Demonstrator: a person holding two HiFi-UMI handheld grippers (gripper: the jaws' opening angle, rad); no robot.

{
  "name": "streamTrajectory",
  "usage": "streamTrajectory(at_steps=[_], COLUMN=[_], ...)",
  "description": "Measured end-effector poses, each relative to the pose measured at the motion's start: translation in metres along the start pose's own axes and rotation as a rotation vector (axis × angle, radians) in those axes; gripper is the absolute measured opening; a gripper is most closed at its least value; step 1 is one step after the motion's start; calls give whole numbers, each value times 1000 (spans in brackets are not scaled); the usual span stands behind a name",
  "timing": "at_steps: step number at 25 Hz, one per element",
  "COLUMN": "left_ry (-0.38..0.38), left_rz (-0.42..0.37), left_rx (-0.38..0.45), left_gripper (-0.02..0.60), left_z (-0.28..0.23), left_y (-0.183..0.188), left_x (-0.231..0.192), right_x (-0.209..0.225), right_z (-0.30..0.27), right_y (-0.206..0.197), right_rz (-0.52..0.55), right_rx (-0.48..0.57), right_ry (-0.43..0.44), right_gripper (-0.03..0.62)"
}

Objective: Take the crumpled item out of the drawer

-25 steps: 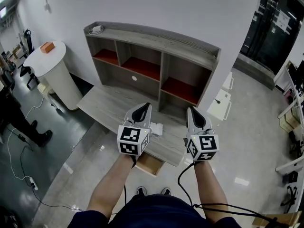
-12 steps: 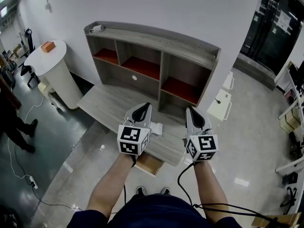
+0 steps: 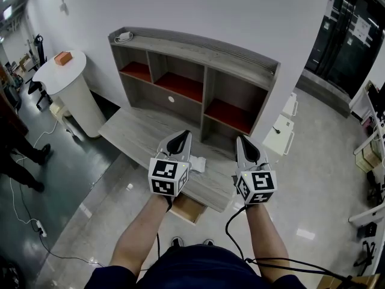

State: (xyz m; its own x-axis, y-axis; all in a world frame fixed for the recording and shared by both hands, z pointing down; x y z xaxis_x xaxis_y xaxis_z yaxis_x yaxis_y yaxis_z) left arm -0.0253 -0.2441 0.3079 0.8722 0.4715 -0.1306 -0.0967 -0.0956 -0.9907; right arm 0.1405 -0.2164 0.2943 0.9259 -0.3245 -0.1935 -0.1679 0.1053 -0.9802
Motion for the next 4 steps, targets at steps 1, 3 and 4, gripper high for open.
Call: streamTrajectory(at_steps=[1,3,4], left_ry=[2,7,9], left_rz=[1,1,1], left_rx=[2,9,13], left_gripper=[5,5,5], left_z=[0,-2,-2], left_y=[0,2,3], left_x=[0,1,1], right_x=[1,3,3], right_z=[0,0,0], right_y=[0,1,2], right_rz=[1,5,7], right_rx=[2,7,10], right_ry=[2,6,8], right_gripper=[6,6,6])
Point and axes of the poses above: the fingertips, and each gripper's own axes: z backward along the fingers, x to its right, y out of its top, the point moved 1 cm from there along z, backward along the fingers, and after that the axes turned 8 degrees about z, right-handed, at the moved point
